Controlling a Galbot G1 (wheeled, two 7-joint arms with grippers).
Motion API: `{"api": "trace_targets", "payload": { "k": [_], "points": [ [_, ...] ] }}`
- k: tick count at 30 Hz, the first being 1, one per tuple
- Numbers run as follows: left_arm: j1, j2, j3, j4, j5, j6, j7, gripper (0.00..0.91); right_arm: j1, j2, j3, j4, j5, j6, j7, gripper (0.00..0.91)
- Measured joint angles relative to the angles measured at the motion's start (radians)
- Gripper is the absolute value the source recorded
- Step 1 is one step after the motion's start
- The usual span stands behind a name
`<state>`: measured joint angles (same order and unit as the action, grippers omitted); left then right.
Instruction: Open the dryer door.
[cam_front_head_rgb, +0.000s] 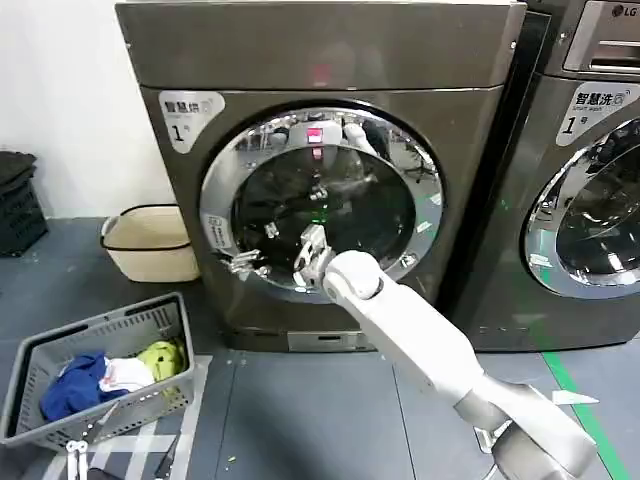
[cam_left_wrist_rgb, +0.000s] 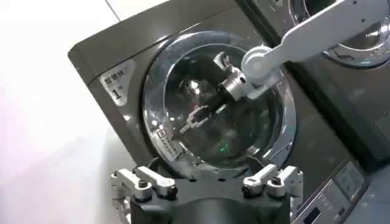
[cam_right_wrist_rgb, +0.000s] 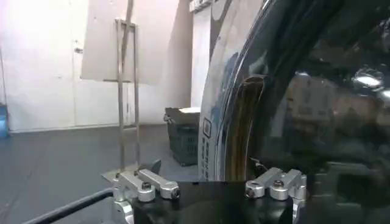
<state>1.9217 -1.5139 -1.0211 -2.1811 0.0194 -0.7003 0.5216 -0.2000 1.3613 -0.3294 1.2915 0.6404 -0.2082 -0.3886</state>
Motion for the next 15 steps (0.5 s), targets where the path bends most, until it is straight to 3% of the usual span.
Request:
{"api": "trace_targets", "payload": {
  "k": [15],
  "points": [
    [-0.02,0.005,-0.005,-0.017,-0.017,0.039,-0.004,0.907,-0.002,-0.018,-0.04,0.036,0.013,-0.003,-0.08,0.907]
  ]
}}
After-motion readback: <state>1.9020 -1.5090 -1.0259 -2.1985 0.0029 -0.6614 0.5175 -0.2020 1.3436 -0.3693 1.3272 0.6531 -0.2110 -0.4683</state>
